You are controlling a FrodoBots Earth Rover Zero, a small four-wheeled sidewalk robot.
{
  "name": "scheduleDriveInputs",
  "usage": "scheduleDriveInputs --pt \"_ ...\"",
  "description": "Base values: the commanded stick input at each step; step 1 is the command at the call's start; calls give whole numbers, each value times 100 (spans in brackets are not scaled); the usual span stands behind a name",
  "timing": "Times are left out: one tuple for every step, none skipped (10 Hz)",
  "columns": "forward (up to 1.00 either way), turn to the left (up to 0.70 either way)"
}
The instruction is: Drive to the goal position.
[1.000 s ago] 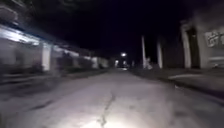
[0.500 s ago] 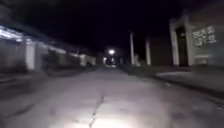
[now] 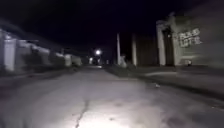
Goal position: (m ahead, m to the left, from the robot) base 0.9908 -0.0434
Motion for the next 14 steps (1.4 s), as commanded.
scheduleDriveInputs --pt "50 -50" --pt "50 -50" --pt "50 -50" --pt "50 -25" --pt "50 0" --pt "50 0" --pt "50 0" --pt "50 0" --pt "50 0" --pt "50 0" --pt "50 0" --pt "50 0" --pt "50 0" --pt "50 0"
